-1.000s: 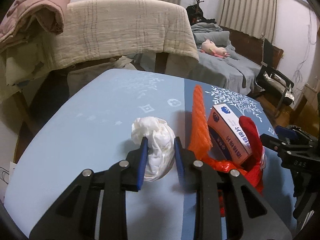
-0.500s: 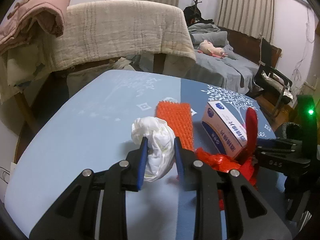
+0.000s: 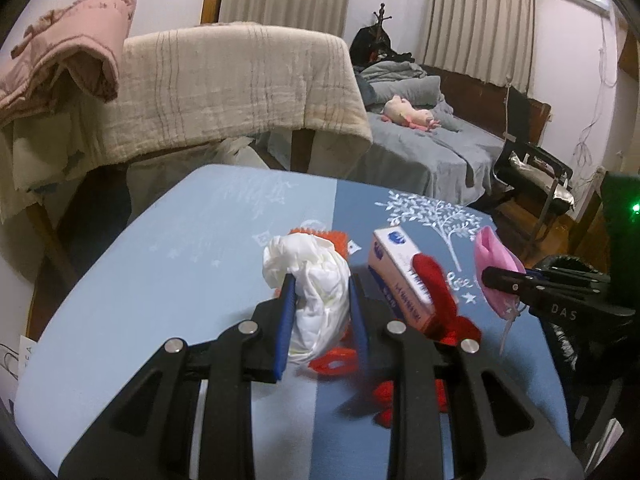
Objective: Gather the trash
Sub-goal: 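Grasp the pink cloth with the right gripper while the left lifts the white bag, then carry the white bag and pink cloth over the bin and open both grippers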
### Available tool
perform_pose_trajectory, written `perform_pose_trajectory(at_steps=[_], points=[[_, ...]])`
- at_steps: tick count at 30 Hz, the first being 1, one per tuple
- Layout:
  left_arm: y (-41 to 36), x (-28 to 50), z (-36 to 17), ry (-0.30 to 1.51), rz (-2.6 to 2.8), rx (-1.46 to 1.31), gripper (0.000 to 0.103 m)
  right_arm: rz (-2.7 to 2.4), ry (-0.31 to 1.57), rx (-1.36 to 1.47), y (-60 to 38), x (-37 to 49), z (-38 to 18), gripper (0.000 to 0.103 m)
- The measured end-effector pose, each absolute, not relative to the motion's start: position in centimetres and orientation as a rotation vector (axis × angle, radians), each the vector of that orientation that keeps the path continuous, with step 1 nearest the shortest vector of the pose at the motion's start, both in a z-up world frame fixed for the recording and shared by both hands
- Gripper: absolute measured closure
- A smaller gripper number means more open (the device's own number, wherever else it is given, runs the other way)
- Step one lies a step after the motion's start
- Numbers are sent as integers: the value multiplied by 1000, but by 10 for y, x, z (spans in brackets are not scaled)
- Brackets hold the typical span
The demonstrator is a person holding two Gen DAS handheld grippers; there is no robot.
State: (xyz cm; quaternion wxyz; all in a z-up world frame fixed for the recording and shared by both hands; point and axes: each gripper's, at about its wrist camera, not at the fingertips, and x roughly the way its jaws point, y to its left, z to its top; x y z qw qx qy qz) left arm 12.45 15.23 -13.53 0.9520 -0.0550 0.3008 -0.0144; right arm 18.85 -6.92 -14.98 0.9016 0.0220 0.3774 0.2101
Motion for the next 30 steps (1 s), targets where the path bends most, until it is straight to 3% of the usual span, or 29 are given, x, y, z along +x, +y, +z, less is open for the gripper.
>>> perform_pose_trajectory(at_steps=[30], points=[[47,74,-86,537,-231,-61,78,382,669,86,-152,112,-96,86]])
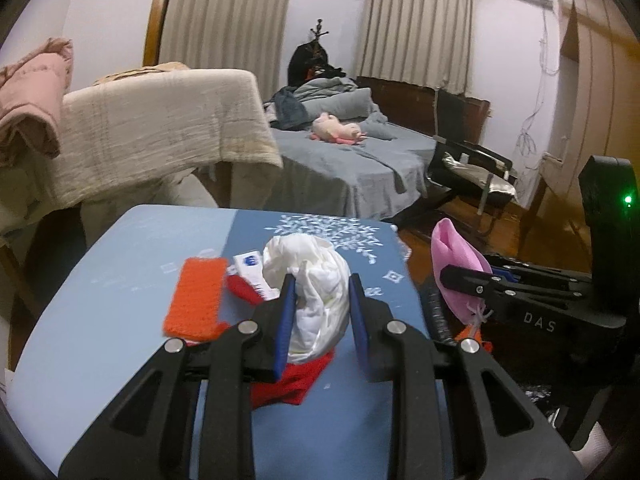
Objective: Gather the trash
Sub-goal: 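Carry the white bag and pink cloth over the bin and open both grippers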
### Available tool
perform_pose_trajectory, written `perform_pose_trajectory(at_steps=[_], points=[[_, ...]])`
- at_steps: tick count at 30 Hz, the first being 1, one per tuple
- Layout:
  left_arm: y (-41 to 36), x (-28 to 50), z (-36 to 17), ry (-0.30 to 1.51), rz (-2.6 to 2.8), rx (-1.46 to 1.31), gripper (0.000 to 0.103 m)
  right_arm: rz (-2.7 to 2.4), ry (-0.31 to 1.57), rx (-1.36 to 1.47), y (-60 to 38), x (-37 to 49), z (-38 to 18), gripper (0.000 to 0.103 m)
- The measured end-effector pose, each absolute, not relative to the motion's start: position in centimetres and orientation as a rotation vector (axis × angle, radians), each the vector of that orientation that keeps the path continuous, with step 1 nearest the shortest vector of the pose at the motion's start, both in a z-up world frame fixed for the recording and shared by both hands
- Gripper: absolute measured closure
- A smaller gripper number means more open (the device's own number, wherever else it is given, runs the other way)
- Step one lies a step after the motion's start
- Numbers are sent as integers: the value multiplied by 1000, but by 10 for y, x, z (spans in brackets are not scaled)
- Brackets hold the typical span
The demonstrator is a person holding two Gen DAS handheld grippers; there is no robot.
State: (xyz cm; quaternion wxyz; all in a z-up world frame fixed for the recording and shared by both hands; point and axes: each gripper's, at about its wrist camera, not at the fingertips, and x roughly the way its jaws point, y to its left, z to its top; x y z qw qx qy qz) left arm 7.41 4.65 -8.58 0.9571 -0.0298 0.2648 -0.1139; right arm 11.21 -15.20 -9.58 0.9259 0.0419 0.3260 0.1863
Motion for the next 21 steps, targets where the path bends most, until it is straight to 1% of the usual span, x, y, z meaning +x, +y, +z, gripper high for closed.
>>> perform_pose_trajectory(at_steps=[8,21], points=[[6,72,-80,530,-318,-41,78,316,648,97,-192,94,-88,86],[-82,74,-85,525,-499,6,77,134,638,140,-277,67,-88,86]])
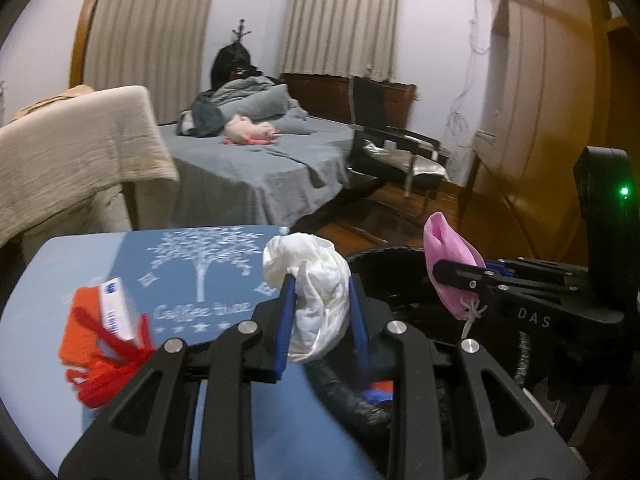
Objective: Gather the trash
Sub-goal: 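Carry the white bag and pink cloth over the bin and open both grippers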
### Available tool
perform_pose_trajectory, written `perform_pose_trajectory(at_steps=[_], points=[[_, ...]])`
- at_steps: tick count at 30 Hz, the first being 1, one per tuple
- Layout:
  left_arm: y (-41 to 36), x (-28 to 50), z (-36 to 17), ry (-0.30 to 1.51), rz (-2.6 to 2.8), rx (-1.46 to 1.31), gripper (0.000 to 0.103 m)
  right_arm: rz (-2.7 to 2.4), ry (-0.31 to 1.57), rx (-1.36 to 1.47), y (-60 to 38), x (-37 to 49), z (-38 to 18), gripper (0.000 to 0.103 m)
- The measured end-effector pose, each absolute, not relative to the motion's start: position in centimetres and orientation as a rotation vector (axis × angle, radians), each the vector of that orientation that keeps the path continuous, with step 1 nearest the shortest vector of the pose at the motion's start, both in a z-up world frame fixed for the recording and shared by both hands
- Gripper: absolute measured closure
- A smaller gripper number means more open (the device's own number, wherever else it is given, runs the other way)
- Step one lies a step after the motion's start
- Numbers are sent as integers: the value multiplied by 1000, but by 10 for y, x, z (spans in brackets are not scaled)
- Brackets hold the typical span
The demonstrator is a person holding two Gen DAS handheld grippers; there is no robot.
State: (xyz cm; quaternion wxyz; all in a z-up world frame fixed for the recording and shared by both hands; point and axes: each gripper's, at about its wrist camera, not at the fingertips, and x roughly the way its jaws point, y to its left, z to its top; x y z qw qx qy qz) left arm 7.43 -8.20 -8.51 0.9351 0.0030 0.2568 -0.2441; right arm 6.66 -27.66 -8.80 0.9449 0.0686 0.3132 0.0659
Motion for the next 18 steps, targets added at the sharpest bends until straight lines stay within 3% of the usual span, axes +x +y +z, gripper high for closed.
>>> perform_pose_trajectory(at_steps=[18], points=[[-172,101,-109,568,-673,60,76,-25,664,168,-349,46,-107,86]])
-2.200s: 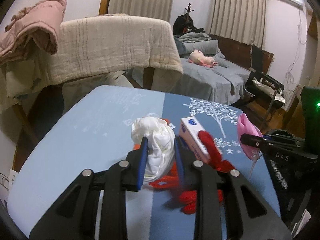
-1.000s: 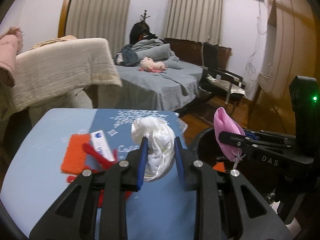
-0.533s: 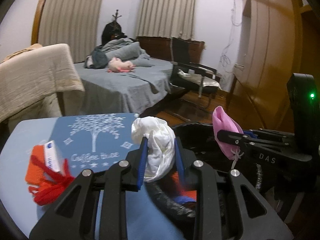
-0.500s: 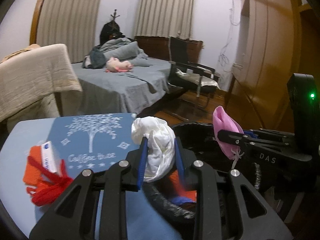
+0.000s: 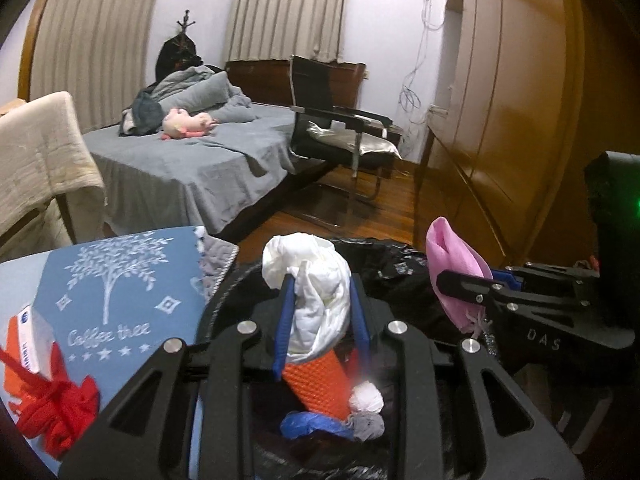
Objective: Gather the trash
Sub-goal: 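Carry the white bag and pink cloth over the bin and open both grippers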
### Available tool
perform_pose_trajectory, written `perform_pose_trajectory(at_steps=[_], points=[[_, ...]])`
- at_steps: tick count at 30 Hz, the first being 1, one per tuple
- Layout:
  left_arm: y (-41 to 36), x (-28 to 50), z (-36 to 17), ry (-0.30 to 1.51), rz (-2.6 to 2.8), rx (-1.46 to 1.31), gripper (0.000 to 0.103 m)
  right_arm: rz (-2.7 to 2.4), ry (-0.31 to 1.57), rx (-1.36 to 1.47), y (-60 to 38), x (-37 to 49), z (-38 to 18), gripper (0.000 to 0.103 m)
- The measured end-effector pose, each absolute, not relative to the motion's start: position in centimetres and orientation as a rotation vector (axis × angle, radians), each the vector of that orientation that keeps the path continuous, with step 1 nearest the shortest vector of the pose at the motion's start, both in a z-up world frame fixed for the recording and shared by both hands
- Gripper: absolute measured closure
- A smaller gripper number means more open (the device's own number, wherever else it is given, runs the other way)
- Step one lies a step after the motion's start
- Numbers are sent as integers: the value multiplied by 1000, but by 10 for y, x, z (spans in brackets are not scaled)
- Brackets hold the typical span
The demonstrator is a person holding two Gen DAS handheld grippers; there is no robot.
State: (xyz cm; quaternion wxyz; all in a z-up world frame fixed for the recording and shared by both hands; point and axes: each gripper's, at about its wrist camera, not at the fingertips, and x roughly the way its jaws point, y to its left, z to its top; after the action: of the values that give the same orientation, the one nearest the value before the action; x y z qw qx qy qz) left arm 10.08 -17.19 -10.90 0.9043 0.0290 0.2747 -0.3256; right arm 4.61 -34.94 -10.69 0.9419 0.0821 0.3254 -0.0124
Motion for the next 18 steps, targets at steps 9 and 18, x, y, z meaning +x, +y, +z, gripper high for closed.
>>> perform_pose_trajectory(at_steps=[9,18], points=[[-182,111,-116,599,-716,47,49,-61,678,172,-364,43,-116,67],[-144,113,-103,572,-620,26,24,-72,662,167,-360,39,-113,36]])
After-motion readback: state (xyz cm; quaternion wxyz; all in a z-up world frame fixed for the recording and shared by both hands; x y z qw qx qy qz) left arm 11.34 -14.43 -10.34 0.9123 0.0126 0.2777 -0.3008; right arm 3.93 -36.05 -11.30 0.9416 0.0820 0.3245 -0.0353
